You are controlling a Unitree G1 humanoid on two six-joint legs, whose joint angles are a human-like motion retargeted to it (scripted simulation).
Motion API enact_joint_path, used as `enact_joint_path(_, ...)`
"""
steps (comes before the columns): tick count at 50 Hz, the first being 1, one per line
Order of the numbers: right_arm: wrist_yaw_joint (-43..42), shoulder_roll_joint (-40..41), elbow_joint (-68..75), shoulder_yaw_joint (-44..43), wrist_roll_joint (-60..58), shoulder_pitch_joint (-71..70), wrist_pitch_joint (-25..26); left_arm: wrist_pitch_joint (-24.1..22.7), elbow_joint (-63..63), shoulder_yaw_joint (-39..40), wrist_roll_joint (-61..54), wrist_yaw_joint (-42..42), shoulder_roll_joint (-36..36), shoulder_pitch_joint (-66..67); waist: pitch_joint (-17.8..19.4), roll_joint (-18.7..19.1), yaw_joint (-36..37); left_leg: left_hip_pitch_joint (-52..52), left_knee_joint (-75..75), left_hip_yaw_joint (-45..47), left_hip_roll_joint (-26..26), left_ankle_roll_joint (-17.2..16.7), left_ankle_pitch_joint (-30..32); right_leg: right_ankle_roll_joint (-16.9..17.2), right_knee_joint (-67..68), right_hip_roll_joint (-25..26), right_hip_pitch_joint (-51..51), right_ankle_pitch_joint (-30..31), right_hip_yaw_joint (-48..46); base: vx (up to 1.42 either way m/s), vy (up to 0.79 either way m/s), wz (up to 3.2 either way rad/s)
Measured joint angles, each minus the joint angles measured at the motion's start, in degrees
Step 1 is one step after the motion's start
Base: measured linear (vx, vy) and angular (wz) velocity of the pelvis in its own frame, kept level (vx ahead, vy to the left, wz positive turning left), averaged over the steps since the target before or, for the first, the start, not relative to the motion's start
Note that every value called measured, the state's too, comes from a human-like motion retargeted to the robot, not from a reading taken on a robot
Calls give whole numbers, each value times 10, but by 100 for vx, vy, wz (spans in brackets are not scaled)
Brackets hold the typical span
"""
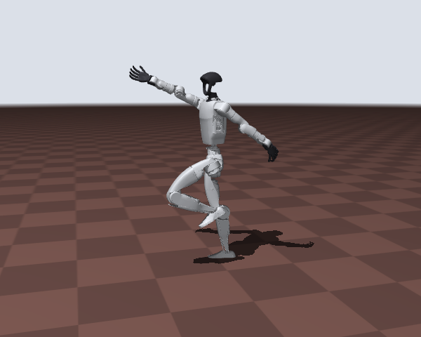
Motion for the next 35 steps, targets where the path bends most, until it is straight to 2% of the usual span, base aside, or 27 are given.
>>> enact_joint_path(2,-36,-6,28,24,-11,-57,32,27,-1,21,0,15,4,16,-8,4,0,4,-77,7,10,8,13,-2,0,5,8,-6,-2,49,12,13)
enact_joint_path(5,-66,6,40,19,-26,-70,56,49,-8,21,3,27,-8,-4,-31,7,-19,54,-260,30,11,6,29,-2,0,9,14,-11,-2,50,13,1)
enact_joint_path(8,-45,40,28,-27,-45,12,49,50,3,0,-3,39,-38,-101,-37,3,-39,219,-588,95,-15,-16,47,4,9,-2,40,-19,12,57,17,-59)
enact_joint_path(10,-26,66,-10,-78,-72,112,32,23,19,1,-26,87,-54,-203,2,9,-23,429,-929,162,-71,-49,107,16,38,-16,89,-33,40,69,25,-151)
enact_joint_path(12,-28,96,-73,-142,-109,244,-6,-39,27,18,-102,165,-65,-328,40,63,-26,616,-1217,188,-105,-82,237,10,79,17,146,-33,60,69,36,-75)
enact_joint_path(13,-14,114,-100,-173,-132,320,-20,-61,26,32,-122,186,-70,-389,41,89,-50,656,-1270,180,-102,-99,279,-3,111,40,155,-22,55,59,39,71)
enact_joint_path(15,64,155,-144,-216,-195,498,-28,-75,21,66,-86,190,-74,-509,34,126,-111,689,-1288,144,-84,-122,306,-40,269,75,111,-1,23,47,35,159)
enact_joint_path(17,161,182,-134,-215,-278,668,-14,-59,4,95,18,167,-61,-644,-8,129,-157,660,-1288,109,-83,-123,309,-62,564,70,-69,5,-11,35,24,156)
enact_joint_path(18,195,187,-109,-204,-321,742,-2,-53,-8,104,52,167,-52,-718,-17,128,-175,654,-1288,93,-86,-127,306,-72,688,60,-143,4,-25,38,19,151)
enact_joint_path(21,269,201,-20,-147,-453,940,44,-31,-46,104,124,178,-27,-944,-5,135,-229,666,-1288,49,-91,-144,291,-92,982,34,-304,-52,-42,46,17,148)
enact_joint_path(24,328,208,17,-118,-490,1129,64,-19,-77,54,145,192,7,-1135,8,153,-295,680,-1288,7,-89,-141,281,-96,1163,24,-428,-91,-48,50,12,133)
enact_joint_path(27,397,198,12,-111,-446,1305,66,-22,-99,-18,129,200,57,-1281,15,172,-352,696,-1288,-21,-83,-125,276,-107,1241,18,-523,-111,-52,52,7,72)
enact_joint_path(30,444,176,27,-123,-434,1443,73,-19,-105,-65,148,186,109,-1389,17,178,-383,717,-1288,-25,-82,-118,271,-124,1240,27,-590,-133,-49,51,0,9)
enact_joint_path(35,467,153,40,-208,-426,1563,84,-21,-74,-103,163,173,141,-1517,6,168,-395,735,-1288,-33,-88,-131,266,-126,1068,37,-607,-146,-68,49,-6,8)
